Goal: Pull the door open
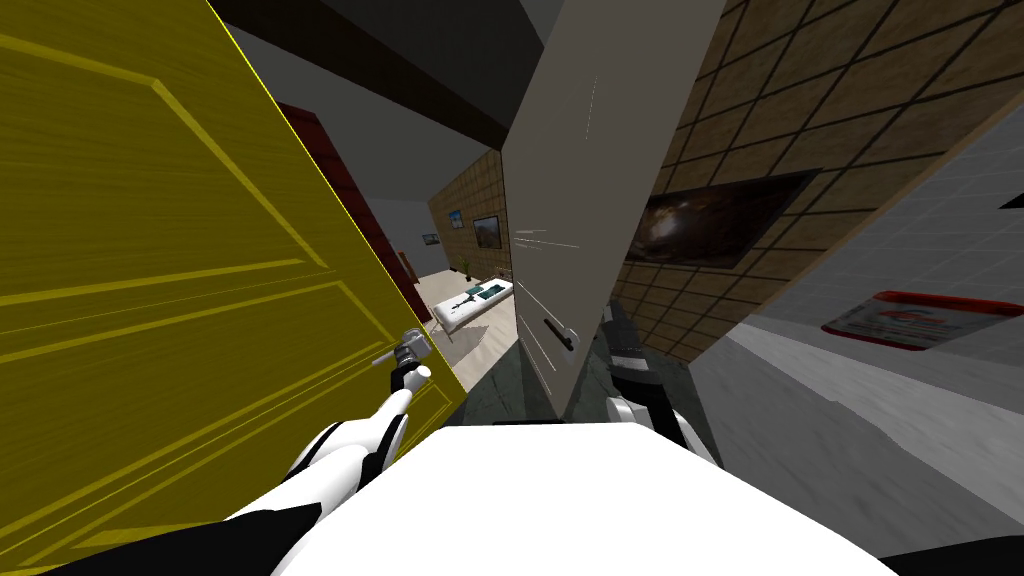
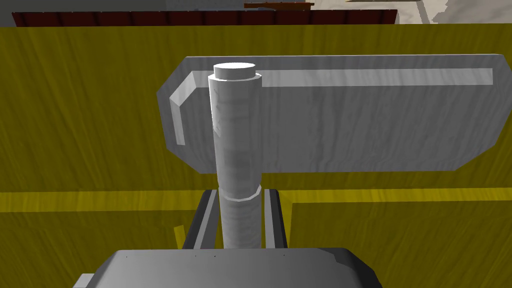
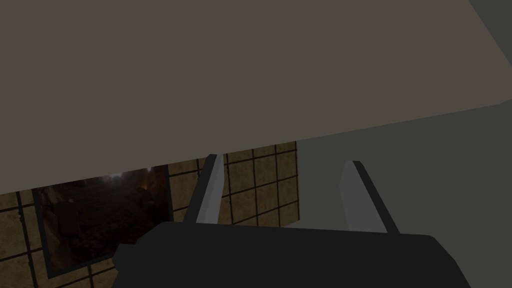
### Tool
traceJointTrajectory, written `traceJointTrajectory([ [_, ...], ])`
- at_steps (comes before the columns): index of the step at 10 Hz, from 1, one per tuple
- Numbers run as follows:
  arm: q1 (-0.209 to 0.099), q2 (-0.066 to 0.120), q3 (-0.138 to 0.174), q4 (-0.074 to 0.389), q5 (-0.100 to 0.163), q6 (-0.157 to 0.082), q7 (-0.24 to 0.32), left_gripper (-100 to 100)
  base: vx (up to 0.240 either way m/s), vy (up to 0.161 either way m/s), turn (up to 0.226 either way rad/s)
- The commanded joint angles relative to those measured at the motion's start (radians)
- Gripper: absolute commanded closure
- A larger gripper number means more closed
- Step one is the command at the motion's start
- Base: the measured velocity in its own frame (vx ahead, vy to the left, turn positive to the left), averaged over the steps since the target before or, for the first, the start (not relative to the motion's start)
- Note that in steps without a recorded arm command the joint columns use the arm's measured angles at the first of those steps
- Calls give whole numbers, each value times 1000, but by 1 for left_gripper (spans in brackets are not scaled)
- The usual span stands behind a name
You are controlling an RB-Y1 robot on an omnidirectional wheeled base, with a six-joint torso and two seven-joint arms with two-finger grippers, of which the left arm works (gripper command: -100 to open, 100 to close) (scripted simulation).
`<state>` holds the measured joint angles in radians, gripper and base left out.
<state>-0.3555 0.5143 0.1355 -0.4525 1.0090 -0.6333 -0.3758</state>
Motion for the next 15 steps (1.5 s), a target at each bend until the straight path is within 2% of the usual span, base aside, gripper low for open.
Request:
traceJointTrajectory([
  [1,-2,-3,-7,-6,-11,4,7,100,-96,-13,-29],
  [4,-6,-7,-17,-14,-26,10,16,100,-151,-44,-22],
  [6,-13,-17,-37,-31,-58,23,36,100,-190,-37,-17],
  [7,-13,-17,-37,-31,-58,23,36,100,-145,-20,-35],
  [9,-18,-24,-53,-44,-83,33,52,100,-133,-8,-18],
  [10,-18,-24,-53,-44,-83,33,52,100,-113,8,-30],
  [12,-24,-31,-68,-57,-107,42,66,100,-179,27,-33],
  [13,-17,-26,-62,-61,-99,43,62,100,-88,21,-44],
  [15,-18,-33,-85,-74,-123,52,85,100,-208,2,-72],
])
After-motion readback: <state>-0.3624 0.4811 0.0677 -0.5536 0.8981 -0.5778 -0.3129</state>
